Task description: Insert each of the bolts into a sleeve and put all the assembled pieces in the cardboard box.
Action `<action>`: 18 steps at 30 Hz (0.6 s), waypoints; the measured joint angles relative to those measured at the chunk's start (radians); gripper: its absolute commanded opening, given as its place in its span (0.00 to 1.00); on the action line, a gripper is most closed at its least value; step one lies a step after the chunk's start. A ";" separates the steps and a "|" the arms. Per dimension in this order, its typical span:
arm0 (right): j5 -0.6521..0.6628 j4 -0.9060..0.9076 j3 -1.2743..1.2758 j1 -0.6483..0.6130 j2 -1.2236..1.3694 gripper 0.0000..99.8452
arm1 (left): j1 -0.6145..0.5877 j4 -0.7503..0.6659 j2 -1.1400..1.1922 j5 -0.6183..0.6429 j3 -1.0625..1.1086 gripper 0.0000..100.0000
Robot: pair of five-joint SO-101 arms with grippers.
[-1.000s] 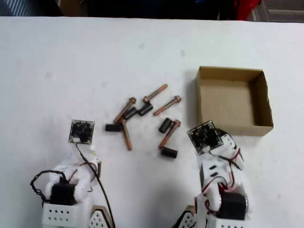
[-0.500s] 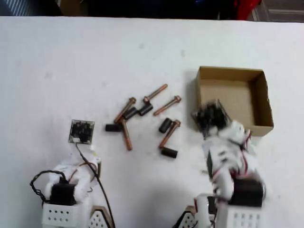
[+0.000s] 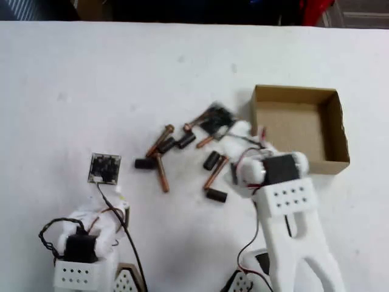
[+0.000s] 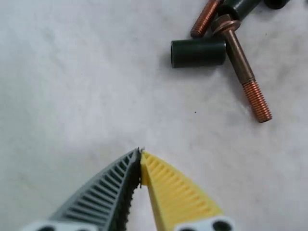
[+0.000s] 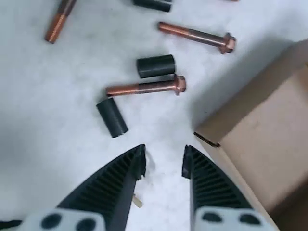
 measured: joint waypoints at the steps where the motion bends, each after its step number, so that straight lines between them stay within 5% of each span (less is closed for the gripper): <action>1: 0.025 0.009 0.000 -0.031 0.011 0.13 | 0.000 0.000 0.000 0.000 0.000 0.02; 18: 0.190 -0.044 0.000 -0.144 0.302 0.12 | 0.000 0.000 0.000 0.000 0.000 0.02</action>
